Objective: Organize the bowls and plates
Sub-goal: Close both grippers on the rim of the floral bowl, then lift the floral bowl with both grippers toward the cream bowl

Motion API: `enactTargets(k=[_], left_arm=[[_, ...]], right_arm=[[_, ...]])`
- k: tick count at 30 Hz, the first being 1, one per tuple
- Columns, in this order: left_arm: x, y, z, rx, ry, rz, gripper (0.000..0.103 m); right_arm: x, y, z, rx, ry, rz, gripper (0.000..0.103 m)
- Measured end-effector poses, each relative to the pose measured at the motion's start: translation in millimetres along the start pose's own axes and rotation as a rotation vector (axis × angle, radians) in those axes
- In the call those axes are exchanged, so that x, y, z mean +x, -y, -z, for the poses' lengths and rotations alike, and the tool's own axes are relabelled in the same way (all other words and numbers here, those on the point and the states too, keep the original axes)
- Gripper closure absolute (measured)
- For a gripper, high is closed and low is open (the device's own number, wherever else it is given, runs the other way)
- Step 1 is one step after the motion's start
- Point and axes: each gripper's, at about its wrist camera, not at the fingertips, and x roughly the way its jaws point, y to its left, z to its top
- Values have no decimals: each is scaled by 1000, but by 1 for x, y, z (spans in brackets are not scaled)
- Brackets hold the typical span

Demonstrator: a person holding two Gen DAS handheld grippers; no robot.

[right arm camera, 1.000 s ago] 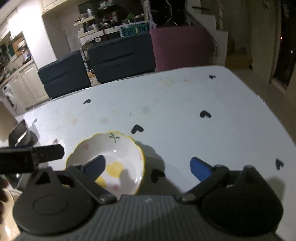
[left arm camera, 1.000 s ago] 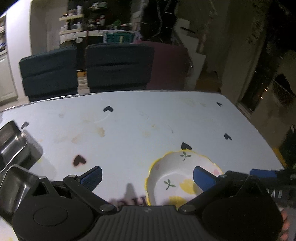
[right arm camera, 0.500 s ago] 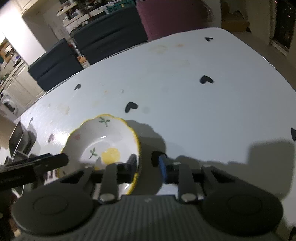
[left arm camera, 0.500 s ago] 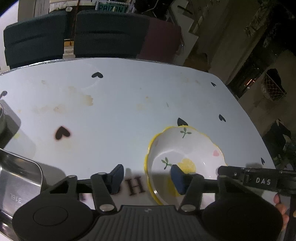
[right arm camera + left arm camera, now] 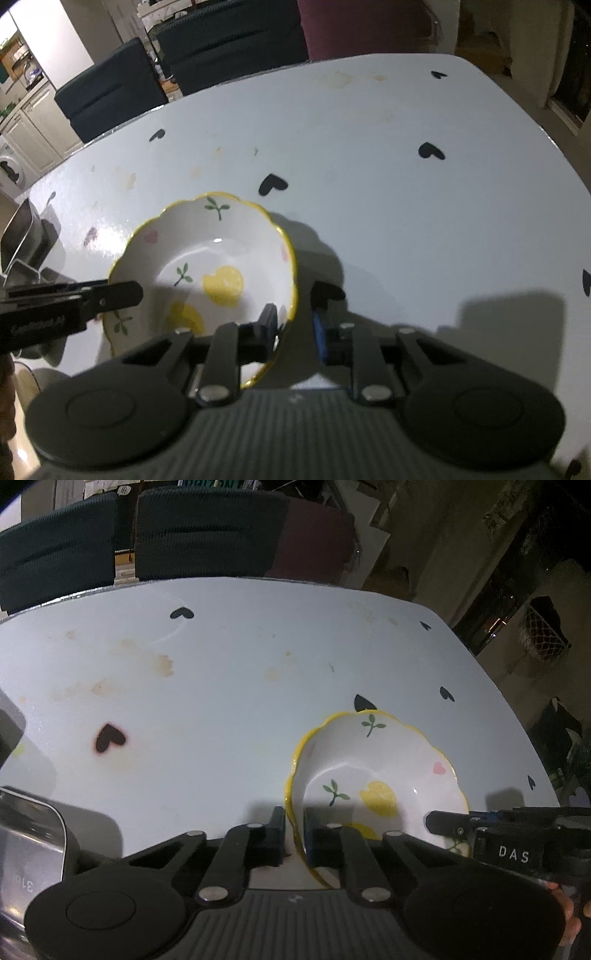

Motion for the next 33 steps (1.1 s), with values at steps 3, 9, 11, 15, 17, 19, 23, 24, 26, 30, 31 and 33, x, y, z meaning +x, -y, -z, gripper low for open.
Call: enactTargets(k=[3, 9, 11, 15, 17, 19, 23, 24, 26, 30, 31, 33], left_arm=[[2, 1, -1, 11, -3, -2, 92], [9, 4, -1, 29, -14, -11, 91], [11, 3, -2, 29, -16, -5, 91], [14, 0, -4, 10, -9, 6, 91], [15, -2, -6, -7, -5, 12, 91], [16, -1, -6, 4, -5, 12, 91], [14, 2, -5, 45, -4, 3, 92], [14, 3, -5, 54, -2, 0, 93], [14, 3, -5, 58, 2, -1, 93], [13, 3, -3, 59, 7, 4, 94], [13, 3, -3, 58, 7, 6, 94], [11, 3, -3, 55, 15, 11, 94]], right_arm=[[5, -3, -1, -16, -12, 5, 81], [7, -11, -1, -7, -6, 22, 85], [7, -8, -1, 17, 3, 15, 85], [8, -3, -3, 41, 1, -5, 86], [9, -1, -4, 49, -1, -13, 86], [9, 1, -3, 64, 1, -18, 86], [8, 3, -4, 69, 6, -25, 86], [8, 5, -4, 73, 7, -23, 88], [7, 5, -4, 78, 12, -19, 89], [4, 7, -2, 80, 20, -16, 91], [4, 6, -2, 77, 18, -15, 91], [3, 5, -2, 70, 16, -14, 91]])
